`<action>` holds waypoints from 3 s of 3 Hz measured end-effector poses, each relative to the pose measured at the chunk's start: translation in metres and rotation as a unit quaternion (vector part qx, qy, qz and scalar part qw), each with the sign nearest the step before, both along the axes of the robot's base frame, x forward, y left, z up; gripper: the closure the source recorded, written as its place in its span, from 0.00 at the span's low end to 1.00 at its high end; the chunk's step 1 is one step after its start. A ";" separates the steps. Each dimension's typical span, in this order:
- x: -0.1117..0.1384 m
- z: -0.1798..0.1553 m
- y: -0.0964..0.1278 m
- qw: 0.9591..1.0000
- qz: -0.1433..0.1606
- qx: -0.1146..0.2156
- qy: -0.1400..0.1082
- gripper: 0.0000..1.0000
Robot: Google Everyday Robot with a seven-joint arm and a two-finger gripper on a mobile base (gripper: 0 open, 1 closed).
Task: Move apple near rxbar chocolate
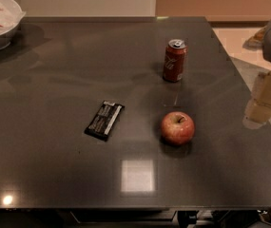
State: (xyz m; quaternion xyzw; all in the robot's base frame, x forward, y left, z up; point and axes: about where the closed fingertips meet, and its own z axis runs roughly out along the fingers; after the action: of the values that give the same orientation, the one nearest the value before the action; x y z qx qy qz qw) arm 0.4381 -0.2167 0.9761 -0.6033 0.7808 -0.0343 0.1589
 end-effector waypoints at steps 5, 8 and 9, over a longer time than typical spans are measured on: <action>-0.006 -0.071 0.070 0.989 0.126 0.035 0.062 0.00; -0.015 -0.130 0.098 0.981 0.163 0.068 0.083 0.00; -0.015 -0.138 0.106 0.980 0.164 0.075 0.088 0.00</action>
Offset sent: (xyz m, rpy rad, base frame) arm 0.0064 0.0151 -0.0087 -0.0035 0.0490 0.0798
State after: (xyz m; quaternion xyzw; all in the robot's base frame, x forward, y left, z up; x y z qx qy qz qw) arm 0.4232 -0.1104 0.8385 -0.7105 0.6821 0.1042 0.1383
